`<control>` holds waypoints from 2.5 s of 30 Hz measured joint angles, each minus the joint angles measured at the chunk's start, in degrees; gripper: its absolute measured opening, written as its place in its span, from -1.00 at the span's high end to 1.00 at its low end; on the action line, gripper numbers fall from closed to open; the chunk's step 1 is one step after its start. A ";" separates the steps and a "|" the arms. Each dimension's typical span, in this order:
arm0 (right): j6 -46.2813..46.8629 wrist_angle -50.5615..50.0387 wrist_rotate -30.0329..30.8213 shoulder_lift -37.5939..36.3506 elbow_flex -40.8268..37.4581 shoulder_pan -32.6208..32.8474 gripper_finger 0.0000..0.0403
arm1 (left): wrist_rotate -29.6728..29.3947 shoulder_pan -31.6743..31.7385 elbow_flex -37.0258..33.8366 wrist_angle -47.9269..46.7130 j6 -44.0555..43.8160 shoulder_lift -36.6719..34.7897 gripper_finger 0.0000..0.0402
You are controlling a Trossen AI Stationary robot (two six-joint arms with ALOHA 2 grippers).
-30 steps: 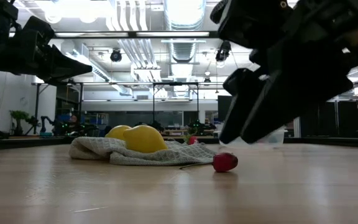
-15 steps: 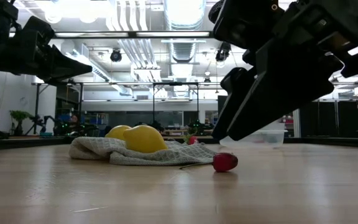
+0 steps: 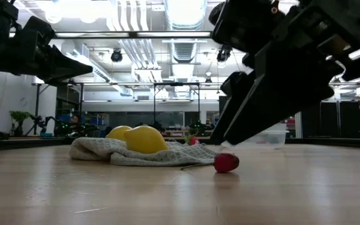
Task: Pick and placing Produce into tupperware
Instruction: Put the red cherry into the transparent bin
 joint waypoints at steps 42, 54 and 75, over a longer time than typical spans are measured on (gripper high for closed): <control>1.99 -2.96 0.55 4.20 2.12 -0.21 0.59 | 0.00 0.01 0.00 -0.02 0.01 0.04 1.00; 2.36 -4.16 -0.50 3.17 2.08 -0.02 0.90 | 0.00 0.00 0.00 -0.02 0.04 0.04 1.00; -2.22 -35.62 17.95 -21.22 2.79 -5.73 0.91 | 0.00 0.01 0.00 0.00 0.06 0.00 1.00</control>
